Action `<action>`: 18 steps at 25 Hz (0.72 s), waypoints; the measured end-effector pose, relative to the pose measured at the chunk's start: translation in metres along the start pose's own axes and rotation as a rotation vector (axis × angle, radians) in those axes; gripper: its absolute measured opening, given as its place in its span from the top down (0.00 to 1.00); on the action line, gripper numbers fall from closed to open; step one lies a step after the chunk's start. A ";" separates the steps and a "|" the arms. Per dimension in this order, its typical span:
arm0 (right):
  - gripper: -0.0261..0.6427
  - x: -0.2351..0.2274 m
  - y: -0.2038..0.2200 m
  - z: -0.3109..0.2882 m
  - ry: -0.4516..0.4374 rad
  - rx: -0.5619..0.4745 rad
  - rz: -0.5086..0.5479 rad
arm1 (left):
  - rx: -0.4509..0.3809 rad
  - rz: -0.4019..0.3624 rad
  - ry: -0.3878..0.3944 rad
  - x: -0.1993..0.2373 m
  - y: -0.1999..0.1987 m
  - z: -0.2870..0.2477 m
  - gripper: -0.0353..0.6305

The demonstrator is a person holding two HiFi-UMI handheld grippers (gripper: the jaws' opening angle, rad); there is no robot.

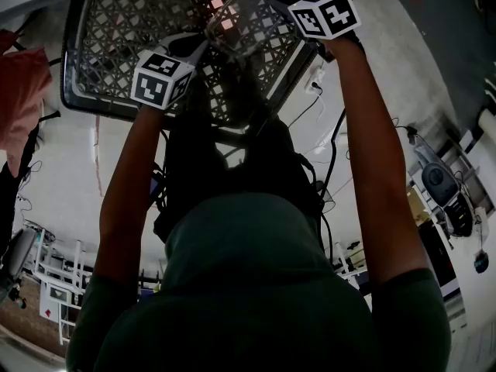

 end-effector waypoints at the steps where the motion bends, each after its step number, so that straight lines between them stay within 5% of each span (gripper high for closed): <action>1: 0.88 0.001 0.000 -0.001 -0.001 0.007 0.009 | 0.001 0.000 0.000 0.000 0.000 0.000 0.89; 13: 0.95 0.003 -0.004 0.001 0.053 -0.005 0.048 | 0.006 0.015 0.012 0.000 0.000 0.000 0.90; 18: 0.83 -0.002 -0.004 0.001 0.113 -0.017 0.095 | 0.007 0.010 0.011 0.001 0.000 0.000 0.90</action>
Point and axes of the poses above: the fingertips, and each gripper's own axes: z backward along the fingers, x to its left, y out of its underside, the point moved 5 cm from there along z, backward along the fingers, and after that the axes turned 3 degrees about -x, right-handed, at the moved point
